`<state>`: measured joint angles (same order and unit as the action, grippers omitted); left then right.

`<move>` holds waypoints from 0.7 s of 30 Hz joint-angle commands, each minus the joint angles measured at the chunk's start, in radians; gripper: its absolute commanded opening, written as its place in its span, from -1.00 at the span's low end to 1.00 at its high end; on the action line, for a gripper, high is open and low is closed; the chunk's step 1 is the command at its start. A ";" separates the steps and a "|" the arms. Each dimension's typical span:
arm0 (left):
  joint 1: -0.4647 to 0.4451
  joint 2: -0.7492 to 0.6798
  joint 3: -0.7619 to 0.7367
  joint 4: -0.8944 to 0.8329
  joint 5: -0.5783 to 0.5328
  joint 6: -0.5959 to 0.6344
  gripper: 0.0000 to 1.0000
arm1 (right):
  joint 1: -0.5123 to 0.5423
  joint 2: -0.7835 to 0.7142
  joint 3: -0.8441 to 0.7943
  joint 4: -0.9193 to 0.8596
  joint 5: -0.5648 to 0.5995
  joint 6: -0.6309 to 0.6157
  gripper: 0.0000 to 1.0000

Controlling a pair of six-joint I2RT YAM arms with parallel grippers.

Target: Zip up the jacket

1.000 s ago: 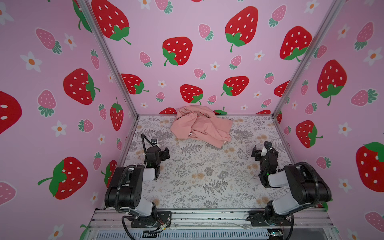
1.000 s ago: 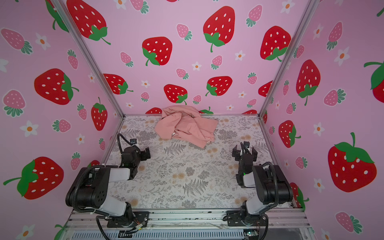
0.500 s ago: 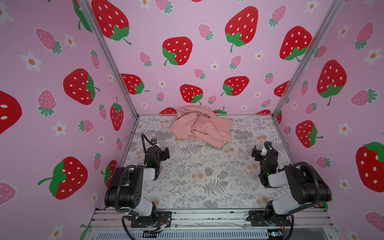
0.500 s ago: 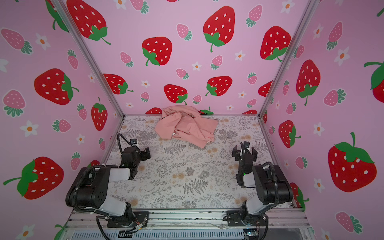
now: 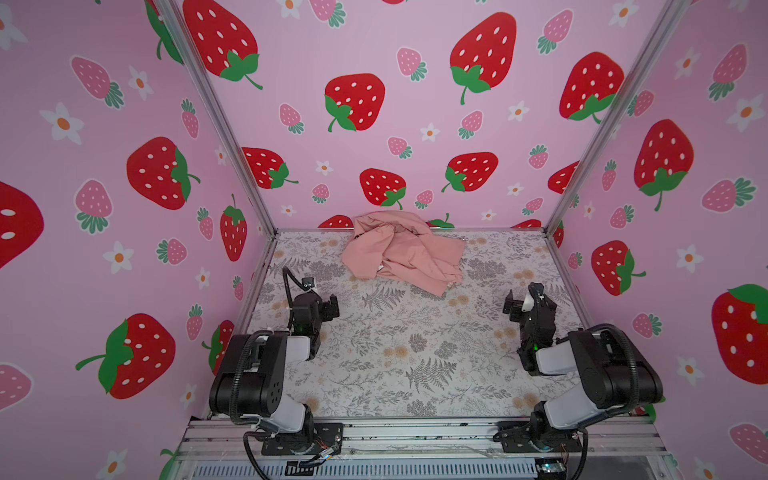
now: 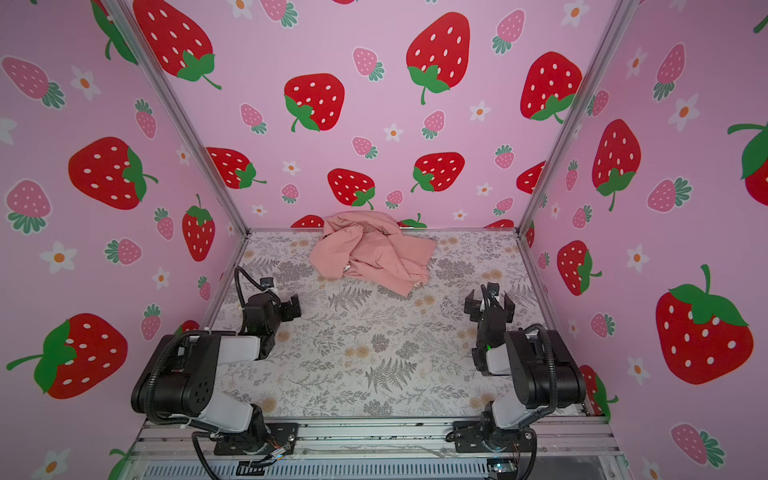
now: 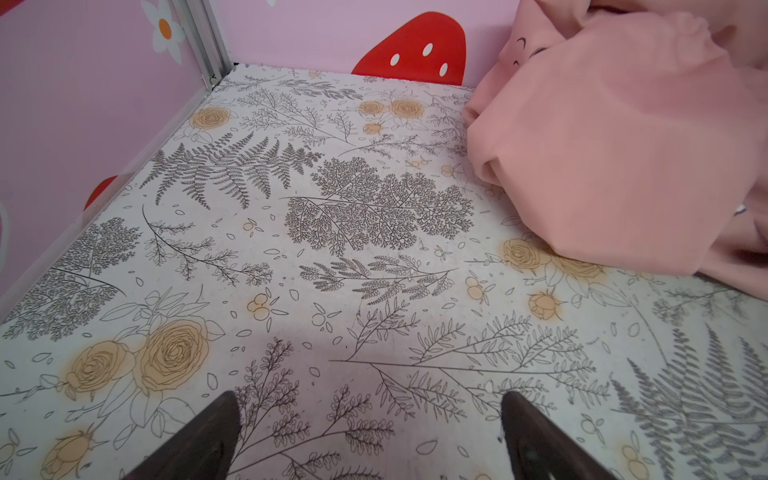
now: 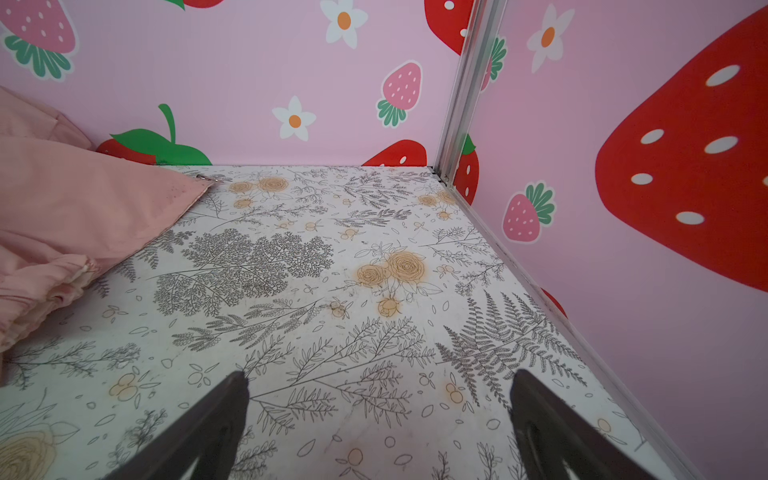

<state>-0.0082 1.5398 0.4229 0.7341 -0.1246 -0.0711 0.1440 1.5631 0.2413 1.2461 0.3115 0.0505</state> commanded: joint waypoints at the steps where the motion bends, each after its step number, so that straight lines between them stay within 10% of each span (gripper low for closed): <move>1: 0.002 -0.027 0.088 -0.100 -0.058 -0.002 0.98 | 0.006 -0.065 0.057 -0.105 0.054 0.007 0.99; 15: 0.002 -0.219 0.395 -0.651 -0.059 -0.184 0.98 | 0.023 -0.368 0.324 -0.704 0.061 0.260 0.99; 21: 0.017 -0.113 0.692 -0.988 0.211 -0.443 0.98 | 0.024 -0.420 0.507 -1.049 -0.091 0.272 0.99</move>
<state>-0.0010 1.3735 1.0210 -0.0406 -0.0814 -0.3397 0.1635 1.1816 0.7177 0.4355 0.2890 0.2745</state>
